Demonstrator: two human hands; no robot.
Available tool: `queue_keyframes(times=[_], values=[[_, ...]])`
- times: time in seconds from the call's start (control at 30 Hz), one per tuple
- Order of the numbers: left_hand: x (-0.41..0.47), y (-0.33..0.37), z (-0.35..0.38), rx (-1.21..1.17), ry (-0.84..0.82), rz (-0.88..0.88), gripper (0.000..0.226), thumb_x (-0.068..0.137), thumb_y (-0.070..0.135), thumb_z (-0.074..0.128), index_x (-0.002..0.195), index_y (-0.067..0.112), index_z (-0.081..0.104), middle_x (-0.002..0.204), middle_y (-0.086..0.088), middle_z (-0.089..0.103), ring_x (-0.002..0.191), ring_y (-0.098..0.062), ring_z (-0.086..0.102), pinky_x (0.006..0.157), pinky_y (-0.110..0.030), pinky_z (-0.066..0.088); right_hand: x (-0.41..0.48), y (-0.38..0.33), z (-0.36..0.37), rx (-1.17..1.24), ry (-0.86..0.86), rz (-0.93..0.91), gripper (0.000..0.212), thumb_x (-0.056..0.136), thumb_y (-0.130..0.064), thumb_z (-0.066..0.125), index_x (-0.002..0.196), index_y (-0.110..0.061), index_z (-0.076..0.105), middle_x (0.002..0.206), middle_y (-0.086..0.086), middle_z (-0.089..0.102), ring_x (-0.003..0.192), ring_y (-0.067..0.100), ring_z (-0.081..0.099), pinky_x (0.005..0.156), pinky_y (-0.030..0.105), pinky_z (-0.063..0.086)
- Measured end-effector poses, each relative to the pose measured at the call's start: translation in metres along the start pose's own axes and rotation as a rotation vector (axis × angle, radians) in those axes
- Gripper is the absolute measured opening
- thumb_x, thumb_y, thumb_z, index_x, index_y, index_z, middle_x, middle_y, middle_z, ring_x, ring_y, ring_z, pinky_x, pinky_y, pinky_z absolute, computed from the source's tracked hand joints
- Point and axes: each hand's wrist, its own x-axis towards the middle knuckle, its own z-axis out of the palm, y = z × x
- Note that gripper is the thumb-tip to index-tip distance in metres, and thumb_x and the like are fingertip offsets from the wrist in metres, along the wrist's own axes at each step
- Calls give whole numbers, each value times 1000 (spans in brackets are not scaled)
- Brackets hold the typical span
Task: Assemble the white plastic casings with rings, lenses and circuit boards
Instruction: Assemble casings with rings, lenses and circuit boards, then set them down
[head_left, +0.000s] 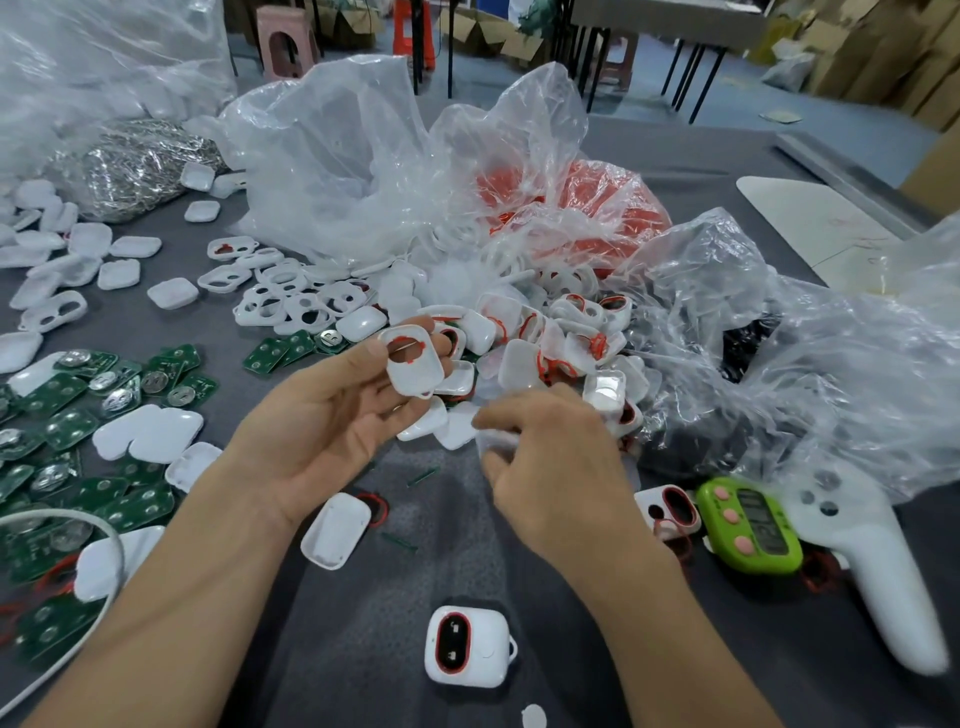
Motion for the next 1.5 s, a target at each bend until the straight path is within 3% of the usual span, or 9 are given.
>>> queue_keyframes(times=[0.1,0.33,0.43,0.5,0.77,0.93,1.2,1.4,1.5], values=[[0,-1,1,12,-7,0,34,95,23,52,116,18,79,130,-7,71,118,-18,69,85,-28,60,2,6,1,6,-77,65,25,88,-21,74,110,-34,77,122,-8,67,115,16,59,101,31,46],[1,-3,3,54,-36,-16,36,95,23,53,122,13,75,133,-11,69,117,-21,69,92,-31,57,9,22,-7,230,216,159,15,88,-29,74,99,-34,80,99,-14,77,98,10,67,92,38,56],[1,-6,3,83,-87,-48,37,95,22,50,123,14,74,134,-13,68,122,-25,67,97,-35,55,12,31,-9,297,227,193,14,83,-24,77,89,-36,82,99,-22,75,106,2,63,96,20,49],[1,-7,4,91,-116,-66,38,97,21,50,126,12,72,135,-14,67,122,-26,66,95,-34,59,14,33,-11,393,249,212,17,82,-20,79,82,-37,82,90,-28,74,97,-6,64,83,3,43],[1,-13,5,130,-104,-100,37,96,19,52,125,6,71,132,-20,67,120,-29,68,102,-39,54,17,32,-21,1144,158,340,13,83,1,78,80,-11,81,61,-1,68,47,5,52,48,15,42],[1,-9,9,97,-13,-69,36,93,25,53,117,15,78,125,-15,72,110,-22,73,89,-31,60,14,34,-14,655,-186,308,8,86,-16,78,80,-20,82,64,-8,73,51,5,59,54,17,46],[-1,-6,12,48,24,-52,33,90,25,55,108,16,81,123,-14,73,109,-22,73,90,-31,60,16,53,-38,169,520,345,12,81,-20,79,84,-31,81,68,-20,72,60,3,65,64,18,53],[-1,-7,17,55,43,-67,32,88,24,56,105,15,82,123,-16,73,112,-24,72,92,-31,59,9,84,-66,-143,34,517,37,82,-3,71,71,-39,74,80,-13,72,68,5,59,69,21,47],[-2,-8,19,82,55,-71,31,87,24,57,102,16,83,122,-15,73,112,-24,72,93,-32,58,5,84,-73,-169,18,452,41,80,-4,75,64,-40,66,68,-21,56,62,-3,52,59,13,39]])
